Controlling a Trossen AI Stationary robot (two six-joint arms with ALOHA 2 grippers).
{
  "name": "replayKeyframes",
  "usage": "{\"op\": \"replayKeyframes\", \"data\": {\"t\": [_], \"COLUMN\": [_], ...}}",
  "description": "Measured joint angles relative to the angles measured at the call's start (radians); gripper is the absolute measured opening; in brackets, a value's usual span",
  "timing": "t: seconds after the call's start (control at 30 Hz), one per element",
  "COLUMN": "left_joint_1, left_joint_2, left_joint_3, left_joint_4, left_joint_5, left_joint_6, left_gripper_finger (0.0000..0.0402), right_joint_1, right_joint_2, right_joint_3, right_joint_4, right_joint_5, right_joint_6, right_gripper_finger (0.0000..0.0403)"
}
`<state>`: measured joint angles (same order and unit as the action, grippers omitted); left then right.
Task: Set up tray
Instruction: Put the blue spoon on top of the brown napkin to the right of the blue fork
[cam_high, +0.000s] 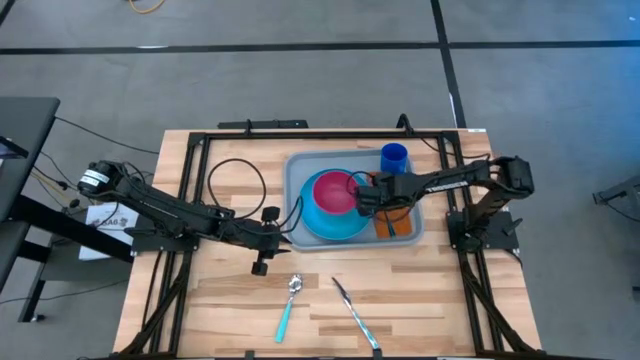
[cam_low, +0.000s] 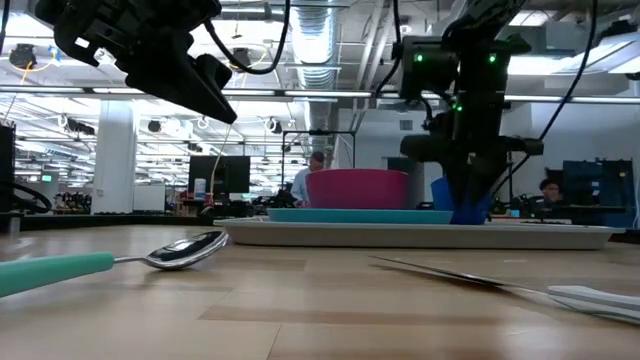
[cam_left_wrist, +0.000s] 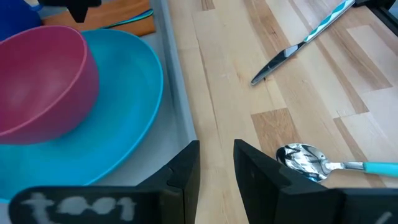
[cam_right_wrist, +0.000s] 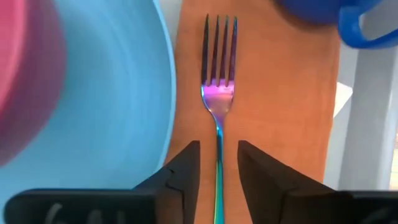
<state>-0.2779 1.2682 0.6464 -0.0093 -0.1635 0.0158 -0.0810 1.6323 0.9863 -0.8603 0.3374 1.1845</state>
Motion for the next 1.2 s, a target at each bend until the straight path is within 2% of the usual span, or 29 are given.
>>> {"op": "replayKeyframes", "data": {"t": [0.3, 0.5, 0.6, 0.77, 0.93, 1.03, 1.2], "left_joint_1": [0.000, 0.000, 0.000, 0.000, 0.000, 0.000, 0.000], "left_joint_2": [0.000, 0.000, 0.000, 0.000, 0.000, 0.000, 0.001], "left_joint_3": [0.000, 0.000, 0.000, 0.000, 0.000, 0.000, 0.000], "left_joint_4": [0.000, 0.001, 0.001, 0.002, 0.004, 0.004, 0.020], "left_joint_5": [0.000, 0.000, 0.000, 0.000, 0.000, 0.000, 0.000], "left_joint_6": [0.020, 0.031, 0.031, 0.032, 0.031, 0.031, 0.030], "left_gripper_finger": [0.0087, 0.0087, 0.0087, 0.0087, 0.0087, 0.0087, 0.0087], "right_joint_1": [0.055, 0.228, 0.362, 0.562, 0.669, 0.683, 0.665], "right_joint_2": [-0.135, -0.179, -0.149, -0.038, 0.110, 0.173, 0.208], "right_joint_3": [0.036, 0.080, 0.086, 0.087, 0.087, 0.101, 0.167], "right_joint_4": [0.000, 0.126, 0.246, 0.442, 0.618, 0.608, 0.452], "right_joint_5": [-0.044, -0.147, -0.179, -0.173, -0.187, -0.214, -0.235], "right_joint_6": [-0.064, -0.068, -0.068, -0.021, 0.094, 0.133, 0.122], "right_gripper_finger": [0.0113, 0.0113, 0.0113, 0.0113, 0.0113, 0.0113, 0.0113]}}
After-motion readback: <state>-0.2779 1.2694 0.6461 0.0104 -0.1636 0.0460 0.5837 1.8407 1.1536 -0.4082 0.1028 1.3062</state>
